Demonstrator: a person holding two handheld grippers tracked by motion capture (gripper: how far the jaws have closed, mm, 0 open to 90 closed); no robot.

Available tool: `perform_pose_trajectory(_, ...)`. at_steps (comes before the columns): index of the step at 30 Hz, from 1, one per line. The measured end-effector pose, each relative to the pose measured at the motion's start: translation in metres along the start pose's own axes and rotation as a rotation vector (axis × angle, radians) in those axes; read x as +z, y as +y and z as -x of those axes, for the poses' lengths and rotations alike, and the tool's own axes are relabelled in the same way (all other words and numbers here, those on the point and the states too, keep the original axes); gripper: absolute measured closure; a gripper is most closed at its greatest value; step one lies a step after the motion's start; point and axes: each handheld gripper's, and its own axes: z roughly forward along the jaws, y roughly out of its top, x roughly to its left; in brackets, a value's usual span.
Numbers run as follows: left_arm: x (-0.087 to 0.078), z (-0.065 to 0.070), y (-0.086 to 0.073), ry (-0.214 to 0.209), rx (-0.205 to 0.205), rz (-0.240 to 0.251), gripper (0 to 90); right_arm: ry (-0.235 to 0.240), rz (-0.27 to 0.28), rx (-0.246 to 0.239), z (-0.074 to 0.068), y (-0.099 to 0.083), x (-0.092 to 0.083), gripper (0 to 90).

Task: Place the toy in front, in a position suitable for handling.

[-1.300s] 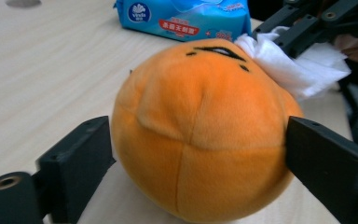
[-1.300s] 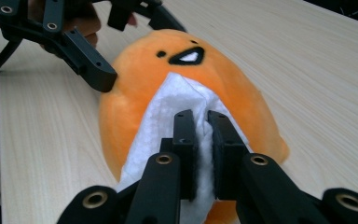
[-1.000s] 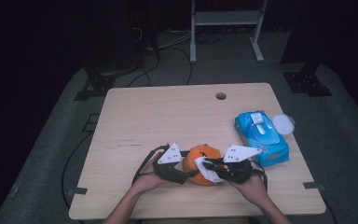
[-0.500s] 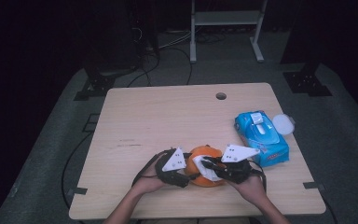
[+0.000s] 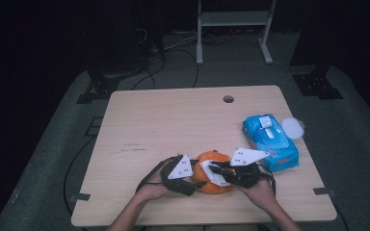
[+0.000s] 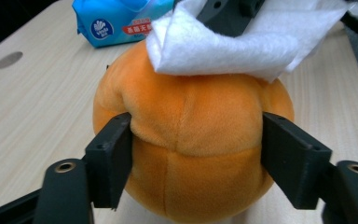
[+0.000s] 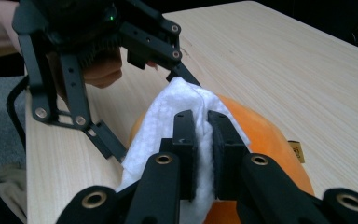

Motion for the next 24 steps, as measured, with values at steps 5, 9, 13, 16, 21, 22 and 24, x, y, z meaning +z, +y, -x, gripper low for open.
perform_pose_trajectory(5, 0.000, -0.014, -0.006, -0.070, -0.234, 0.076, 21.1, -0.002, -0.004, 0.017, 0.002, -0.005, -0.001, 81.1)
perform_pose_trajectory(9, 0.003, -0.001, 0.002, -0.002, -0.081, 0.041, 29.3, 0.015, -0.001, -0.006, -0.007, 0.004, 0.003, 81.0)
perform_pose_trajectory(13, 0.000, 0.001, -0.002, -0.002, -0.023, 0.036, 31.5, -0.026, 0.002, 0.007, 0.003, 0.002, -0.002, 81.1)
perform_pose_trajectory(16, -0.002, -0.001, -0.005, -0.024, -0.055, 0.045, 29.8, -0.070, -0.016, 0.048, 0.018, -0.009, -0.011, 81.0)
perform_pose_trajectory(21, 0.000, -0.019, -0.002, -0.096, -0.314, 0.091, 12.3, -0.076, -0.024, 0.051, 0.016, -0.015, -0.015, 81.1)
perform_pose_trajectory(22, 0.002, -0.018, -0.001, -0.064, -0.286, 0.069, 13.5, -0.063, -0.019, 0.043, 0.013, -0.013, -0.013, 81.0)
perform_pose_trajectory(24, 0.004, -0.016, -0.002, -0.045, -0.249, 0.054, 19.9, -0.041, -0.011, 0.034, 0.009, -0.010, -0.010, 80.8)
